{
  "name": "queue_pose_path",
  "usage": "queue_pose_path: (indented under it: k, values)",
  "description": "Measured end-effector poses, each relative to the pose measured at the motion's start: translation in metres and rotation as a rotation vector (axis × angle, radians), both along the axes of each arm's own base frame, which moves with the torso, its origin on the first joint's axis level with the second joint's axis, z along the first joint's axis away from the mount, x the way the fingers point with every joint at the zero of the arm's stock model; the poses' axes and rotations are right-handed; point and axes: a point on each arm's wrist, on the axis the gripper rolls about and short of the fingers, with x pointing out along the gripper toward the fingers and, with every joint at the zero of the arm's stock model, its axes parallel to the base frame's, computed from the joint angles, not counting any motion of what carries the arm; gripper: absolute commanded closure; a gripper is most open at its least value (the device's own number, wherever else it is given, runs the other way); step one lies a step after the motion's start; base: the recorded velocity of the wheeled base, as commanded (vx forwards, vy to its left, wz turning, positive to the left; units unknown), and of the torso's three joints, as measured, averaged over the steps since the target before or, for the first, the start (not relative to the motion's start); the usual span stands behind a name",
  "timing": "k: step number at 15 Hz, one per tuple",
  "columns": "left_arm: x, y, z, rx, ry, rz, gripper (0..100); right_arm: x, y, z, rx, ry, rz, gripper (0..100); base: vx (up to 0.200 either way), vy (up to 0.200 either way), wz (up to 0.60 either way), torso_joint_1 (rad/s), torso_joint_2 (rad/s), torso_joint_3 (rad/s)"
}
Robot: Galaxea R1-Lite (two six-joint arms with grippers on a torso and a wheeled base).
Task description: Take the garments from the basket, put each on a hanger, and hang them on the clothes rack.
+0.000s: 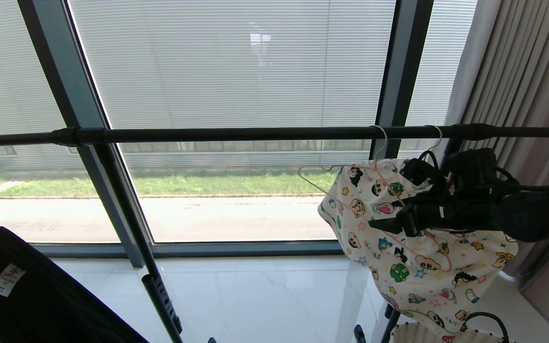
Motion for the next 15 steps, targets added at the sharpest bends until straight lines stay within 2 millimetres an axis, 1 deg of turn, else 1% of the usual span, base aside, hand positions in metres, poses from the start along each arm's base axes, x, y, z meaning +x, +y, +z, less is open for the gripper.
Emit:
queue_pose_path:
  k: [7,8,15]
  values:
    - [0.0001,-0.0001,0.0002,0.001,0.000,-0.001,100,0.0030,0.0006,-0.0031,0.002,-0.008,-0.001,0,0.000,0.000,0.00,0.000,0.00,0.000]
    - [0.0001,-0.0001,0.0002,0.001,0.000,-0.002,100,0.0030,0.0009,-0.0036,0.002,-0.007,0.000,100,0.000,0.000,0.00,0.000,0.00,0.000]
    - [-0.0001,-0.0001,0.0000,0.001,0.000,-0.002,100,0.0037,0.0018,-0.0026,0.004,-0.022,-0.001,100,0.000,0.000,0.00,0.000,0.00,0.000]
